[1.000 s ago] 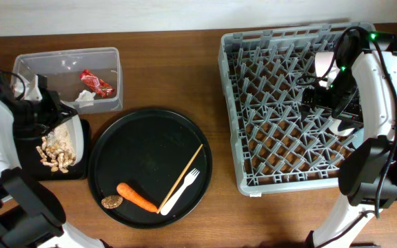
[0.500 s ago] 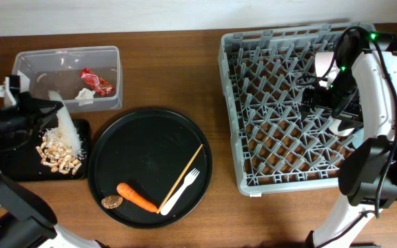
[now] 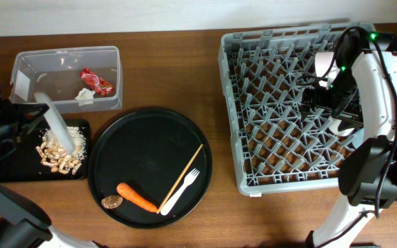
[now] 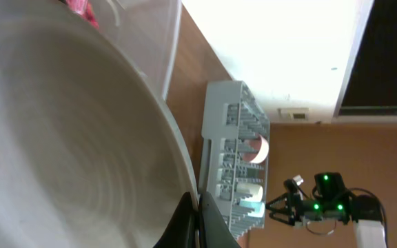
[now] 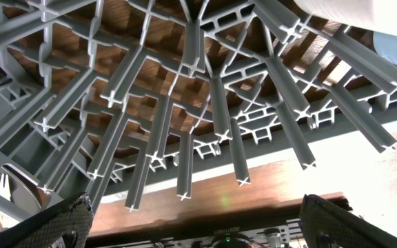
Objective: Sort waste into correct bins and load items into the dishwasher rack
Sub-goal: 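Tilt white plate with left gripper to dump rice onto black tray, then set emptied white plate back on platter with left gripper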
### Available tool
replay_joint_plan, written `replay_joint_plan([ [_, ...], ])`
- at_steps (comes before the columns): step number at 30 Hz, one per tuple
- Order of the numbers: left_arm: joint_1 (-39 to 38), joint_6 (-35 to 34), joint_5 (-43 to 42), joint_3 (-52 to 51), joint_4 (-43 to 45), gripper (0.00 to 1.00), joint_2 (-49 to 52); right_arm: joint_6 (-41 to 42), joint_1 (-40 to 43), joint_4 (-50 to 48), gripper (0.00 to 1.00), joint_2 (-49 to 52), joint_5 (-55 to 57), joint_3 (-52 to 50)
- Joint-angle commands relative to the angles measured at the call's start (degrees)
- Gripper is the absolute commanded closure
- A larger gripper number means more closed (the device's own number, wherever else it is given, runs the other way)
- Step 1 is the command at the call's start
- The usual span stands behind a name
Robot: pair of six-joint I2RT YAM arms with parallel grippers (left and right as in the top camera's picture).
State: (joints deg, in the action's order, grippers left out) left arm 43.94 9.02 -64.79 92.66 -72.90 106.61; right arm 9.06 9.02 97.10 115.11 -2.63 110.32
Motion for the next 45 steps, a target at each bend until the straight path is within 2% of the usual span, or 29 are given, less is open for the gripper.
replay_joint_plan([
  [1, 3.2, 1.2, 0.3, 1.1, 0.8, 1.0, -1.7, 0.2, 0.0, 0.3, 0.01, -1.3, 0.3, -0.5],
  [2, 3.7, 0.4, -0.5, 1.1, -0.6, 1.0, -1.7, 0.2, 0.0, 0.3, 0.01, -1.3, 0.3, -0.5],
  [3, 4.3, 3.8, -1.9, 1.1, -1.2, 1.0, -1.8, 0.2, 0.0, 0.3, 0.01, -1.3, 0.3, -0.5],
  [5, 4.5, 2.6, -2.3, 1.1, -1.8, 1.0, -1.7, 0.2, 0.0, 0.3, 0.01, -1.3, 0.3, -0.5],
  [6, 4.5, 4.8, -2.6, 1.1, -1.2, 1.0, -1.7, 0.2, 0.0, 0.3, 0.01, -1.3, 0.3, -0.5],
  [8, 4.4, 2.3, -1.8, 1.1, -1.1, 1.0, -1.6, 0.2, 0.0, 0.3, 0.01, -1.3, 0.3, -0.5],
  [9, 4.4, 4.4, -2.5, 1.1, -1.6, 1.0, -1.6, 0.2, 0.0, 0.3, 0.01, -1.3, 0.3, -0.5],
  [14, 4.1, 4.0, -3.0, 1.1, -2.9, 1.0, -2.0, 0.2, 0.0, 0.3, 0.01, -1.3, 0.3, -0.5],
  [21, -2.2, 5.4, -2.8, 1.2, -4.8, 1.0, -7.6, 0.2, 0.0, 0.3, 0.01, -1.3, 0.3, -0.5],
  [28, -21.3, 5.0, 9.0, 1.2, -3.6, 1.0, -14.8, 0.2, 0.0, 0.3, 0.01, -1.3, 0.3, -0.5],
  [30, -30.4, 2.1, 18.1, 1.1, -2.5, 1.0, -14.6, 0.2, 0.0, 0.3, 0.01, -1.3, 0.3, -0.5],
  [36, -50.9, -5.2, 38.7, 1.1, -0.3, 1.0, -13.4, 0.2, 0.0, 0.3, 0.01, -1.3, 0.3, -0.5],
  [39, -61.4, -12.0, 54.0, 0.4, 1.3, 1.0, -10.6, 0.2, 0.0, 0.3, 0.01, -1.3, 0.3, -0.5],
  [41, -65.5, -15.0, 58.3, -0.7, 3.1, 1.0, -8.1, 0.2, 0.0, 0.3, 0.01, -1.3, 0.3, -0.5],
  [45, -71.4, -18.9, 60.3, -1.5, 4.8, 1.0, -0.4, 0.2, 0.0, 0.3, 0.01, -1.3, 0.3, -0.5],
])
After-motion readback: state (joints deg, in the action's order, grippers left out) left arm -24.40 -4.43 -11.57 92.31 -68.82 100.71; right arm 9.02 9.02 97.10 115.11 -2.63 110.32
